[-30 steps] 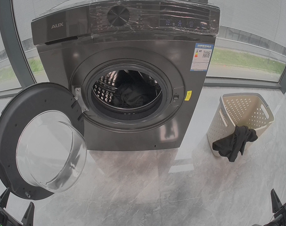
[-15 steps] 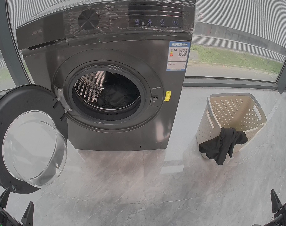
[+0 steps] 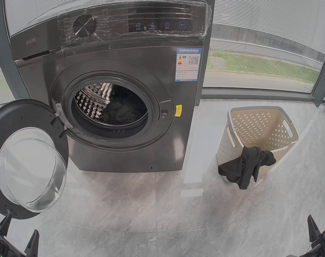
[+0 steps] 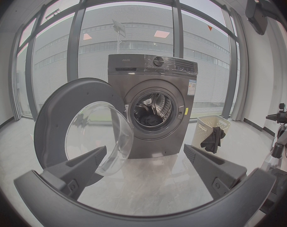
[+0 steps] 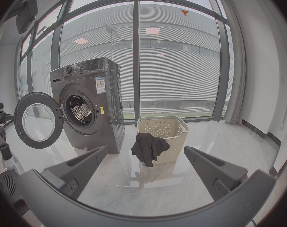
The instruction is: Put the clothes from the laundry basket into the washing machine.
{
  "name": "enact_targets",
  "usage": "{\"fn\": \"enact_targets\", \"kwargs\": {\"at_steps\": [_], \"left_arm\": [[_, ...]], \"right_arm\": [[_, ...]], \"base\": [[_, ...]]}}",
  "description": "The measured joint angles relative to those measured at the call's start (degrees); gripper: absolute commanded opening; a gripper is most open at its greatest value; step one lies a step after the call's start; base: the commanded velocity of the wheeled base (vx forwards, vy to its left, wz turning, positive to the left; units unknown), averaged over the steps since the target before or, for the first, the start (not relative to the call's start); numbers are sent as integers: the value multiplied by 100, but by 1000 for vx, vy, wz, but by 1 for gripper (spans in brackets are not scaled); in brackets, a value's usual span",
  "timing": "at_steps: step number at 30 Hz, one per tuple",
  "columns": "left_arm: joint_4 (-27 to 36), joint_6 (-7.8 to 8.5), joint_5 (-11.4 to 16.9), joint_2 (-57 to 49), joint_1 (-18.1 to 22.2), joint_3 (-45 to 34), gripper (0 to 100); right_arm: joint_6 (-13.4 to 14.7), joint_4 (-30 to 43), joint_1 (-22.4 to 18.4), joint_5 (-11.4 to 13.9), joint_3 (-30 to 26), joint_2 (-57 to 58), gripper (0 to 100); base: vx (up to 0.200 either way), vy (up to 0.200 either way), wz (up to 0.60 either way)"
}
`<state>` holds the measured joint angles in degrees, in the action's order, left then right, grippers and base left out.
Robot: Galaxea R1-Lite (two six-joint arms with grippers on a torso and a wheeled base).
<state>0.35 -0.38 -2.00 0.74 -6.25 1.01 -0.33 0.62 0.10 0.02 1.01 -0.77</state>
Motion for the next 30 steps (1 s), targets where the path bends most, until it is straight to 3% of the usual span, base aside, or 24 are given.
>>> {"fn": "enact_targets", "kwargs": {"at_steps": [10,25,30], "left_arm": [[0,43,41,5,0,0,100],[-2,27,44,7,0,0,100],[-2,-17,102,10,-7,0,100]], "right_arm": [[0,-2,-2,0,0,-2,100],[-2,-2,-2,0,0,-7,100],[-2,0,-2,0,0,-7,100]], "base": [[0,-20,0],[0,-200,0],[0,0,0]]}}
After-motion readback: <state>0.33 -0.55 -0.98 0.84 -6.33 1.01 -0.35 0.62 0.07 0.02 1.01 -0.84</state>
